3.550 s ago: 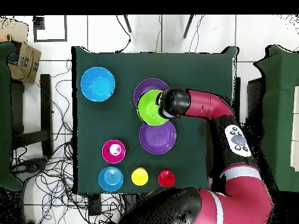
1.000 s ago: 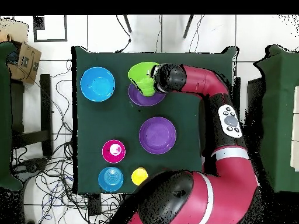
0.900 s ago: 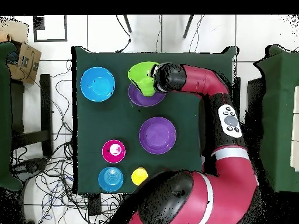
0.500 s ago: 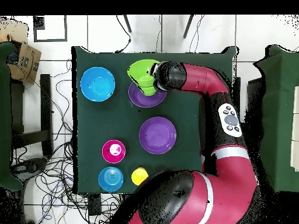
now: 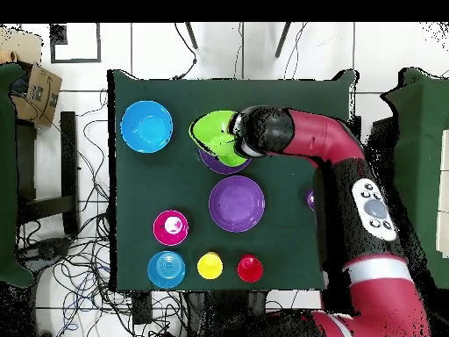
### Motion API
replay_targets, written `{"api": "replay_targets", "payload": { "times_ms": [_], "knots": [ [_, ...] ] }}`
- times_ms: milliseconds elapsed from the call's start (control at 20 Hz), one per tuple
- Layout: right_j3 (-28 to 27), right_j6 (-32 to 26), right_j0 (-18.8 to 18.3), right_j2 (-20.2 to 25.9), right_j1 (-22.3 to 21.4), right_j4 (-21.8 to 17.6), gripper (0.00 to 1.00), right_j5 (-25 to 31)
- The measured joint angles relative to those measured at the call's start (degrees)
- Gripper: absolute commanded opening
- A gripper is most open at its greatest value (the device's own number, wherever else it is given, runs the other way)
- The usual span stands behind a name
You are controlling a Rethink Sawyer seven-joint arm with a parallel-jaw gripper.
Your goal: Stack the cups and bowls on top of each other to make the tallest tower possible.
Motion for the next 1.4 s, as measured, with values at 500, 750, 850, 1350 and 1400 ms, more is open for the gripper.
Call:
{"api": "replay_targets", "payload": {
  "times_ms": [500,750,850,1350,1400],
  "knots": [
    [9.22,0.0,-9.0,5.69,-10.31,1.67,0.0,8.23],
    [10.94,0.0,-10.87,7.35,-11.69,1.6,0.0,8.44],
    [11.42,0.0,-11.29,8.3,-11.5,1.51,0.0,8.44],
    [11.92,0.0,-11.26,11.11,-11.0,1.06,0.0,8.44],
    [11.92,0.0,-11.24,11.31,-11.0,1.03,0.0,8.44]
  ]
}}
